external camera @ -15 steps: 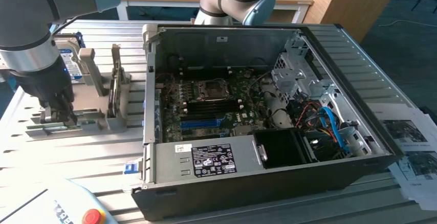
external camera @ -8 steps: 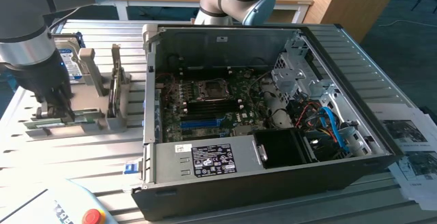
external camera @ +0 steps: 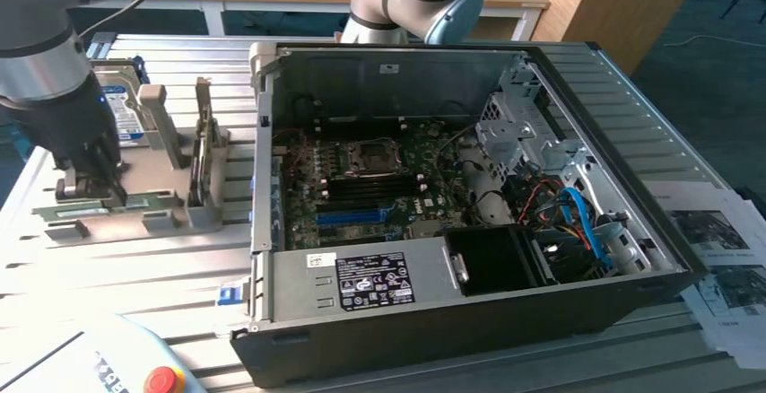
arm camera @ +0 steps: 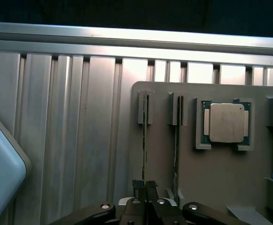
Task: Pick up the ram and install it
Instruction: 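Pick up the ram and move it above insertion slot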
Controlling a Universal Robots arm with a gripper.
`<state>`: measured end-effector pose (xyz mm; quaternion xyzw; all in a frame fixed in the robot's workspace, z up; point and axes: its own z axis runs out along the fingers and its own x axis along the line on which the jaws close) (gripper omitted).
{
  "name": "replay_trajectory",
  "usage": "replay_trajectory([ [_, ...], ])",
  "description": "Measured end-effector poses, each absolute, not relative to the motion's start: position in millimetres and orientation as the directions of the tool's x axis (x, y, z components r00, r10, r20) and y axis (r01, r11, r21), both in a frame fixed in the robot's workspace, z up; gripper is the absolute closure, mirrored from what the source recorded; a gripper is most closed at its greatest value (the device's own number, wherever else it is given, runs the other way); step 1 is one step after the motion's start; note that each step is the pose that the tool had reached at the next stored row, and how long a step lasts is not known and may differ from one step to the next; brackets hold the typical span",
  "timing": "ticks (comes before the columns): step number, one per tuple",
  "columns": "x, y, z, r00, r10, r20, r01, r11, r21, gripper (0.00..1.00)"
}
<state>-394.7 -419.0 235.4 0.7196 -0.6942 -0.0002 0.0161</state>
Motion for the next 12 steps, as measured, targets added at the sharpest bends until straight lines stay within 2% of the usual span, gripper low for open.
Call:
replay_trajectory([
  [12, -394.7, -419.0, 261.9, 0.033, -0.999, 0.022, -0.999, -0.032, 0.023, 0.88],
])
